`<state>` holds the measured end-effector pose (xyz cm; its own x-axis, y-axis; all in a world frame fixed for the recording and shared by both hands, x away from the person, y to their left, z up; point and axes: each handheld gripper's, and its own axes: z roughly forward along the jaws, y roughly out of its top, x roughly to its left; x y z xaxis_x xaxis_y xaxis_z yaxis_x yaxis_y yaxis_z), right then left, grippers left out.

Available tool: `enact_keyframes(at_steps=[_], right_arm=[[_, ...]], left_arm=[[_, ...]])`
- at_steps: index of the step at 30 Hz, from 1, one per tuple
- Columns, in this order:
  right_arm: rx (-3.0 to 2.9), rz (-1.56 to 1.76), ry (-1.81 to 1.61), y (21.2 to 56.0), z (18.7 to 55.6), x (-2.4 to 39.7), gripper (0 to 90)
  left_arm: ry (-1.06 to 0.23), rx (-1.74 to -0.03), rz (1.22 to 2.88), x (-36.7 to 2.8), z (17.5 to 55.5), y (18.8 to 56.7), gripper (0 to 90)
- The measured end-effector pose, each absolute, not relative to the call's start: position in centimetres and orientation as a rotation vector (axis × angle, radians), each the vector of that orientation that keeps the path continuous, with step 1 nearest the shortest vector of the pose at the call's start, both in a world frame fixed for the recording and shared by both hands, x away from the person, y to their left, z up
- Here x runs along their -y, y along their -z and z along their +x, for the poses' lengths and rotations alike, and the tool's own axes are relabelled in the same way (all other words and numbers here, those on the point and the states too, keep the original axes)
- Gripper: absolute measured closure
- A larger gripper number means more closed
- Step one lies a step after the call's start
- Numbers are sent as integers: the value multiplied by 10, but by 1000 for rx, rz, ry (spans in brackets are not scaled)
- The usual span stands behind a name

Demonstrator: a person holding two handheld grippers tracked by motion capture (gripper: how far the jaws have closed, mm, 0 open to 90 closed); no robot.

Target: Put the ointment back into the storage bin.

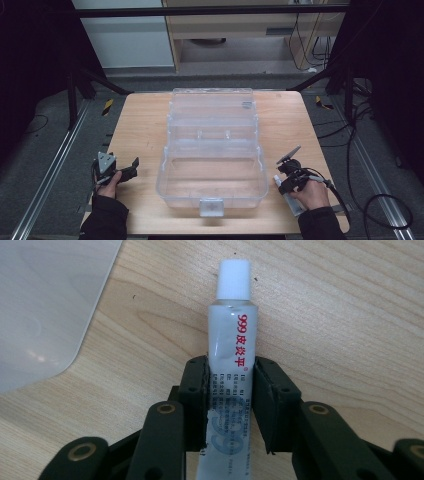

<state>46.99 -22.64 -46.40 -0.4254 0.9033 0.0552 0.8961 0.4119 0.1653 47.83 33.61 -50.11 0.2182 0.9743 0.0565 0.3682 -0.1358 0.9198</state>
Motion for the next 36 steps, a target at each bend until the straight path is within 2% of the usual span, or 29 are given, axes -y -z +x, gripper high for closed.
enact_keyframes(at_steps=[12,18,36], right_arm=[[-2626,1615,-250,462,471,228,696],[-2620,1618,-319,450,469,235,696],[-2542,1423,-576,381,465,234,698]], left_arm=[[-914,-1280,1657,-336,479,501,15],[-915,-1283,1656,-336,479,501,15],[-915,-1277,1658,-336,478,501,15]])
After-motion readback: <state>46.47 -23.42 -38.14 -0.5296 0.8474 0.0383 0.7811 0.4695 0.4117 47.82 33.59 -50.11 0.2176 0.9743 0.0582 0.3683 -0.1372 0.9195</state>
